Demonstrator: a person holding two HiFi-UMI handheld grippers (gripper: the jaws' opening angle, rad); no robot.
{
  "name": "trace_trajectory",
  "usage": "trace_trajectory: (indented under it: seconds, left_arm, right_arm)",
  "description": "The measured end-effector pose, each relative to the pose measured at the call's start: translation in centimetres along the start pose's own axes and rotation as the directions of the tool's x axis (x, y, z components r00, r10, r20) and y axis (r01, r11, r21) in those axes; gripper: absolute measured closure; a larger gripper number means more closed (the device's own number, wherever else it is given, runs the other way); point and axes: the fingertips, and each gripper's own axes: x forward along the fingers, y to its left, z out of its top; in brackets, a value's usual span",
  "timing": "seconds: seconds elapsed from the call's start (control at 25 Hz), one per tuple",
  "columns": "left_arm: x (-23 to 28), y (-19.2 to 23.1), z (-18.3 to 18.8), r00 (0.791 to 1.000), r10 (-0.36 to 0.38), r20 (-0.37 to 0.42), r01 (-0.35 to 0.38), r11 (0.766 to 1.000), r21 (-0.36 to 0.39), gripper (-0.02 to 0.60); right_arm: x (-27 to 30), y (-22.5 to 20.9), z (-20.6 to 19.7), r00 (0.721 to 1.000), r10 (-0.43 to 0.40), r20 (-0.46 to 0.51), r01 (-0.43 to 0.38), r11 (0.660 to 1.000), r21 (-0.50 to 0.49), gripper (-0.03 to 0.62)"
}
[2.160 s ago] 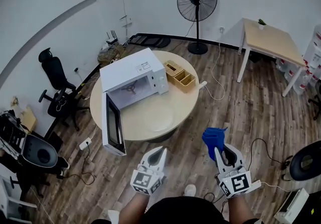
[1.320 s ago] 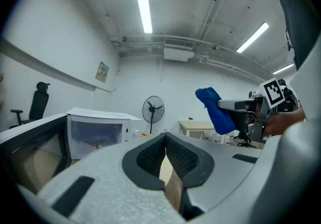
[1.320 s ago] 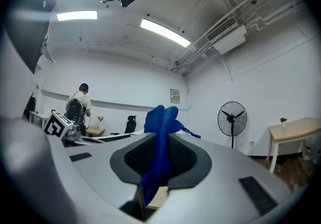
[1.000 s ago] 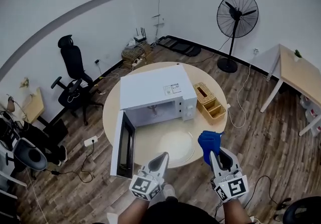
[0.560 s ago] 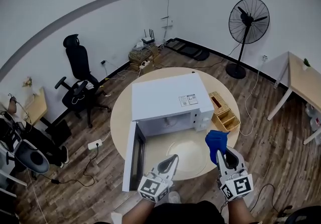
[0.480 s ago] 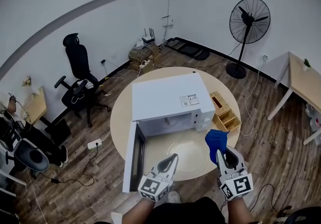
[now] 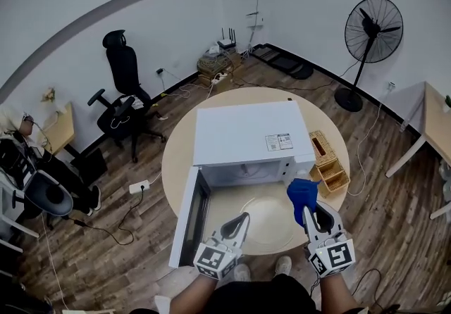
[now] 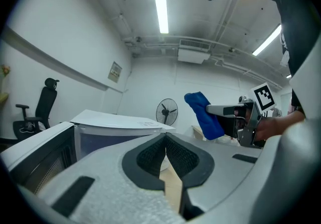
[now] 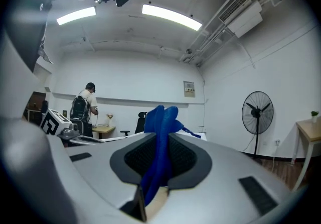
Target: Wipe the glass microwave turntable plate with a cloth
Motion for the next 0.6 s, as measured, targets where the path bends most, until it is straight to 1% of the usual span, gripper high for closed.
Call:
trace_trajectory:
  seconds: [0.16, 0.32, 0.44, 0.6]
  left_arm:
    - [0.4, 0.3, -0.4, 0.999, 0.049, -0.001, -0.049, 0.999, 0.021, 0.575]
    - [0.9, 0.5, -1.2, 0.995, 0.101, -0.019, -0.101, 0.995, 0.019, 0.575]
    - [0.7, 1.1, -2.1, 0.988, 0.147, -0.037, -0.147, 0.989, 0.008, 0.575]
    - [-0.2, 2.1, -3.6, 0.978, 0.200, -0.062, -0.202, 0.979, -0.025, 0.575]
  right_arm:
    - [1.5, -0.3, -0.6, 0.998, 0.063, -0.019, -0.063, 0.998, -0.004, 0.528]
    - [2.9, -0.7, -1.9, 0.991, 0.122, -0.047, -0.122, 0.993, 0.004, 0.528]
    - [4.0, -0.6, -3.0, 0.985, 0.159, -0.070, -0.158, 0.987, 0.014, 0.528]
    - [5.0, -0.1, -4.8, 0.971, 0.211, -0.112, -0.209, 0.978, 0.030, 0.528]
